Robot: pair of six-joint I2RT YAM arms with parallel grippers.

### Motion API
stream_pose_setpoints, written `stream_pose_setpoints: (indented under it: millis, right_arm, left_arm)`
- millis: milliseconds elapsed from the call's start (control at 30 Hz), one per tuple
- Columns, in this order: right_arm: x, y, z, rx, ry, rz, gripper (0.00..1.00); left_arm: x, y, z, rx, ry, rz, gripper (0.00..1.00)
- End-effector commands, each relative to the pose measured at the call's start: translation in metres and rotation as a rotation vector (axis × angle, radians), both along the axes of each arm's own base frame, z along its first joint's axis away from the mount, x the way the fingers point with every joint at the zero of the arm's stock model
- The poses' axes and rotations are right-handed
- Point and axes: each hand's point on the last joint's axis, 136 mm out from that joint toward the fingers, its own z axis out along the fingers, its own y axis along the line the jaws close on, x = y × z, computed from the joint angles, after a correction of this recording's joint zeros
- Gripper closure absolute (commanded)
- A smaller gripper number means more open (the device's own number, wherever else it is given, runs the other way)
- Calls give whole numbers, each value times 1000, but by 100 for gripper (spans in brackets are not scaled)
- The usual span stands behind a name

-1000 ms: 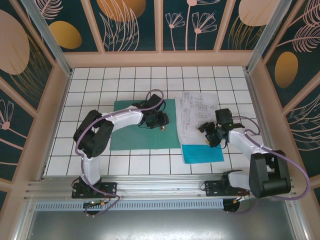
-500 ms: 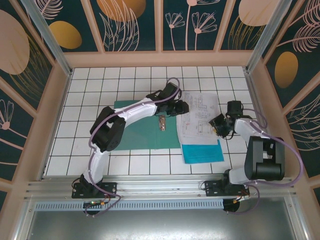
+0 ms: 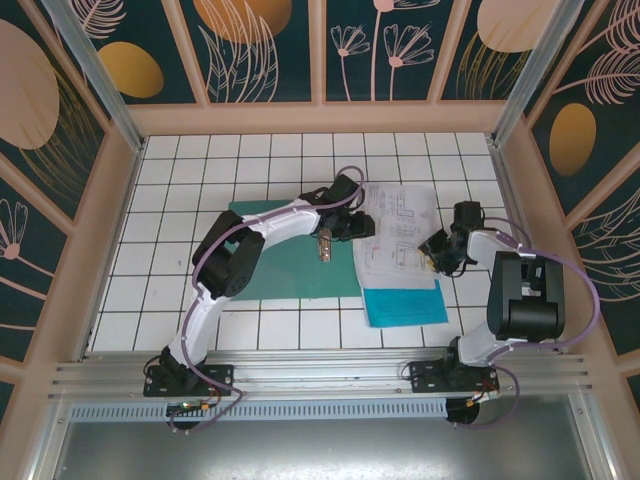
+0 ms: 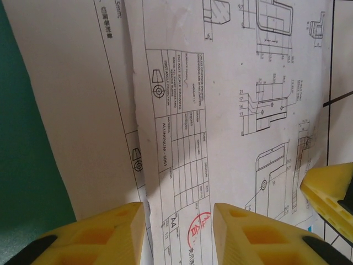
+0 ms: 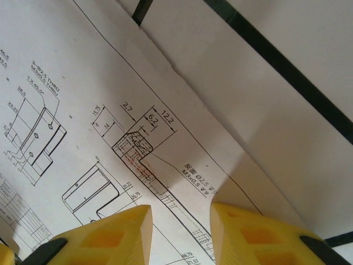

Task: Put the files into the folder

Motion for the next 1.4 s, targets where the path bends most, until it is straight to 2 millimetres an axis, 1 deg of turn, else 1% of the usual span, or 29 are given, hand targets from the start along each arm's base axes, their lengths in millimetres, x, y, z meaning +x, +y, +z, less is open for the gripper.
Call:
stream_pose_setpoints:
  millis: [0, 133, 200, 333, 367, 467, 600, 633, 667, 733, 900, 1000, 1033, 1133, 1200, 1233, 1267, 1367]
  right_arm:
    - [-6, -1, -11, -8, 21, 20, 65]
    - [-6, -1, -13, -3, 28, 21, 65]
    - [-6, 0, -14, -1, 29, 19, 65]
    - [-9, 1, -16, 6, 34, 20, 65]
    - [-9, 2, -16, 8, 35, 20, 65]
    - [-10, 2, -16, 10, 35, 18, 65]
    - [-10, 1, -14, 5, 32, 15, 65]
    - [-9, 0, -13, 1, 27, 15, 65]
    - [-7, 0, -10, -5, 17, 16, 65]
    - [-1, -2, -1, -14, -17, 17, 61]
    - [17, -9, 32, -67, -114, 16, 46]
    - [24, -18, 53, -111, -158, -2, 43]
    - [27, -19, 62, -121, -181, -7, 42]
    - [33, -25, 88, -151, -246, -28, 41]
    - [37, -25, 106, -159, -290, -31, 40]
    - [37, -25, 111, -158, -302, -29, 40]
    - [38, -22, 115, -153, -313, -22, 40]
    - [41, -9, 124, -140, -331, 22, 40]
  left_arm:
    - [-9, -2, -22, 17, 25, -36, 62]
    - [-11, -1, -26, 25, 27, -36, 62]
    - [-11, -4, -25, 15, 27, -41, 62]
    - [-14, -10, -23, 4, 23, -53, 66]
    - [-14, -10, -25, 6, 26, -53, 68]
    - [-14, -11, -23, 4, 20, -52, 74]
    - [-11, -10, -16, 7, 1, -45, 95]
    - [-10, -11, -13, 6, -6, -43, 98]
    - [-8, -11, -9, 5, -13, -40, 100]
    - [-5, -14, 4, -15, -31, -33, 100]
    - [3, -29, 54, -134, -86, -22, 100]
    - [7, -37, 76, -180, -96, -25, 100]
    - [7, -38, 80, -186, -95, -27, 100]
    - [10, -41, 104, -213, -120, -28, 100]
    - [12, -39, 121, -212, -142, -29, 100]
    - [13, -36, 127, -203, -150, -27, 100]
    - [13, -30, 132, -189, -159, -26, 100]
    - [12, -5, 138, -153, -158, -11, 100]
